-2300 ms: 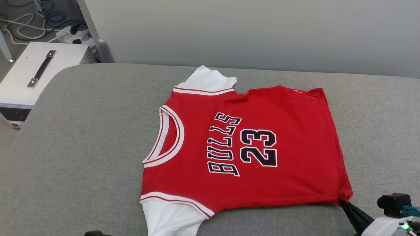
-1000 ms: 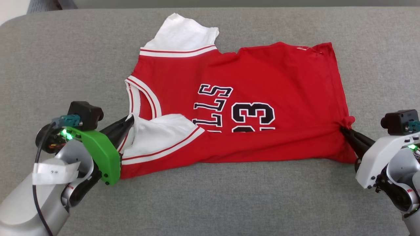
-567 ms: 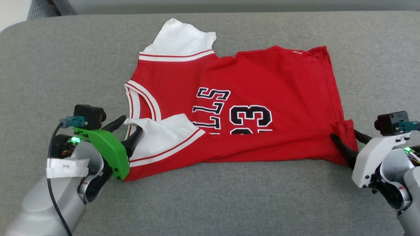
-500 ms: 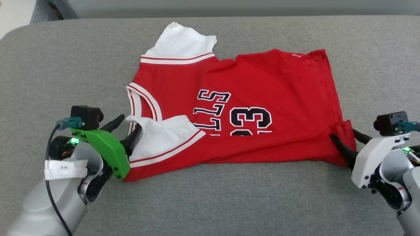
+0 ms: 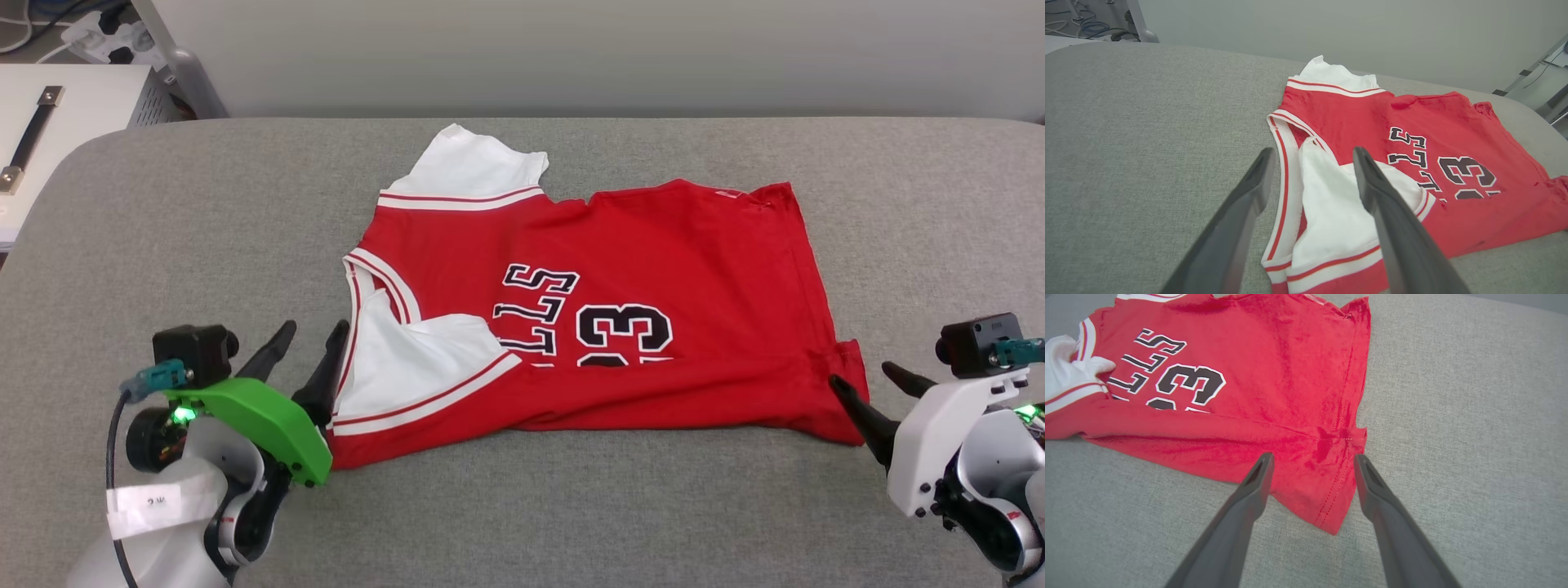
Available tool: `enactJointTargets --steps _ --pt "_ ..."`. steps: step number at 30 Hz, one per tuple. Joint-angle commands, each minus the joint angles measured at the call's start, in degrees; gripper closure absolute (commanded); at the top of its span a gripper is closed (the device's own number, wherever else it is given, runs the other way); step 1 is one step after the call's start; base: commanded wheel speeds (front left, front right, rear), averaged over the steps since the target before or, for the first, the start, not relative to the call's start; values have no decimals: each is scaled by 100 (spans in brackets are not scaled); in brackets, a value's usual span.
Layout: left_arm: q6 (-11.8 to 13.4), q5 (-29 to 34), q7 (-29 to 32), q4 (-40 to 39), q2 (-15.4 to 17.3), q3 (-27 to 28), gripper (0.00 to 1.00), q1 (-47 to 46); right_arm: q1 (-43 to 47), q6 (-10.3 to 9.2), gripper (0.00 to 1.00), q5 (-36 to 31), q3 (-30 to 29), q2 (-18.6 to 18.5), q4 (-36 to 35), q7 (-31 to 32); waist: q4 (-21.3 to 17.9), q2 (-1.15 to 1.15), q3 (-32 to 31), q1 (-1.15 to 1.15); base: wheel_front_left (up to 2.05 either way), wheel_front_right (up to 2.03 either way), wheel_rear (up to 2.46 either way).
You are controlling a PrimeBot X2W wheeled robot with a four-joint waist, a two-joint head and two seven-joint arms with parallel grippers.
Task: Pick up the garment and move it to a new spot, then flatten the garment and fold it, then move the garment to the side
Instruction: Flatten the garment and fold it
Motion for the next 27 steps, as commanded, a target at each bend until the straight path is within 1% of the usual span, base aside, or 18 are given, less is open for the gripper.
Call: enactJointTargets --steps 1,5,8,12,15,19,27 --pt "119 -43 -11 -155 28 39 0 195 168 -8 0 -90 -106 94 -181 138 -4 0 -6 0 0 0 0" --pt "569 -71 153 -688 149 40 0 563 518 -8 0 -297 -427 296 -780 516 -25 0 84 0 0 0 0" --pt "964 11 547 -968 310 -108 0 760 727 -8 0 -443 -606 463 -1136 791 -48 0 185 0 0 0 0" --pt "1354 -59 1054 -1220 409 -198 0 876 861 -8 0 -597 -742 625 -1473 1005 -86 0 329 0 0 0 0" --pt "1530 -108 1345 -1300 463 -249 0 902 894 -8 0 -675 -774 709 -1621 1100 -134 0 435 0 0 0 0" --pt "1784 -22 1483 -1242 509 -267 0 833 900 -8 0 -688 -775 808 -1707 1160 -194 0 574 0 0 0 0" --pt "2088 112 1698 -795 519 -350 0 685 860 -8 0 -724 -725 862 -1729 1137 -285 0 831 0 0 0 0"
